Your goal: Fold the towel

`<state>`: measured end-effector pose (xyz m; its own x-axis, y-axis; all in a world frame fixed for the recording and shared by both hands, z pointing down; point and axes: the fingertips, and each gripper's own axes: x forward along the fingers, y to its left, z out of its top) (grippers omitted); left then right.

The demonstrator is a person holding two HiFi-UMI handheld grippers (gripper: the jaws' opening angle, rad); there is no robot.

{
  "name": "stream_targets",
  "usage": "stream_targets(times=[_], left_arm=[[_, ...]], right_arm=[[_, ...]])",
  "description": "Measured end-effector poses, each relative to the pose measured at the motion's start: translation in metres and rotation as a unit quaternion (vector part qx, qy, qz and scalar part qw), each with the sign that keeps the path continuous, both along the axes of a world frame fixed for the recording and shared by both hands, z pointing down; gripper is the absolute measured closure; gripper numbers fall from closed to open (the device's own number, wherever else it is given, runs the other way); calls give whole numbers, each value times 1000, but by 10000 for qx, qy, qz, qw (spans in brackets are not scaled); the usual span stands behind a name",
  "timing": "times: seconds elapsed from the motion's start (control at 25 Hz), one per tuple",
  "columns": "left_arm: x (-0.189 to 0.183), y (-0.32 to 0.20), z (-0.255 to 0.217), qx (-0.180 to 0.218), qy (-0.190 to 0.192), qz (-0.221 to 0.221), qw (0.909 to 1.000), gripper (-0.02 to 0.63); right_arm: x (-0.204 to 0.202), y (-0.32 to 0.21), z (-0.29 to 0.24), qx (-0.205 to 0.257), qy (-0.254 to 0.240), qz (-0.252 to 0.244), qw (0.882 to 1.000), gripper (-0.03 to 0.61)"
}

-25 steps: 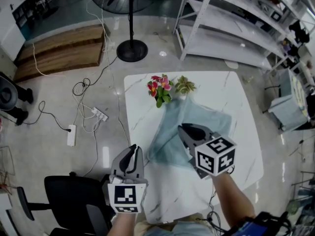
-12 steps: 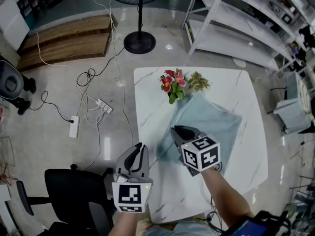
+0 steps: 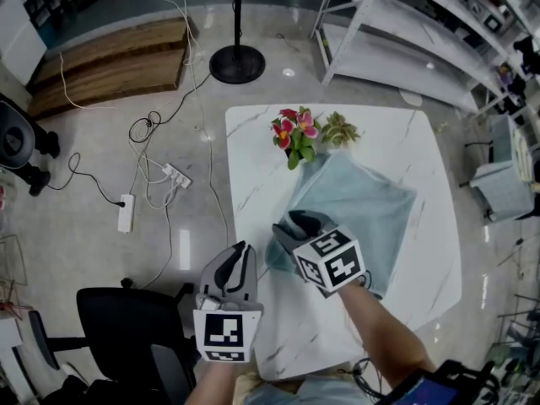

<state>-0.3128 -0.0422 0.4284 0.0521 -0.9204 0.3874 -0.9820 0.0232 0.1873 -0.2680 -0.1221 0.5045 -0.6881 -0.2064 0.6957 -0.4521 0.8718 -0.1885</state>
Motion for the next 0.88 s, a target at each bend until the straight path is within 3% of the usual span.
stream_targets(times=[0.12, 0.48, 0.68, 0.88], left_arm=[[7, -3, -6, 95, -58, 44, 9999, 586], [34, -3, -31, 240, -209, 116, 9994, 586], [74, -7, -42, 255, -279, 342, 9987, 586], [129, -11, -42, 321, -372, 419, 9979, 584]], right_arm=[[2, 8, -20, 81, -156, -175, 9997, 377], [25, 24, -66, 162, -652, -357, 9971, 380], [69, 10, -87, 403, -754, -132, 9963, 391], [142, -5, -94, 553, -668, 51, 9962, 397]])
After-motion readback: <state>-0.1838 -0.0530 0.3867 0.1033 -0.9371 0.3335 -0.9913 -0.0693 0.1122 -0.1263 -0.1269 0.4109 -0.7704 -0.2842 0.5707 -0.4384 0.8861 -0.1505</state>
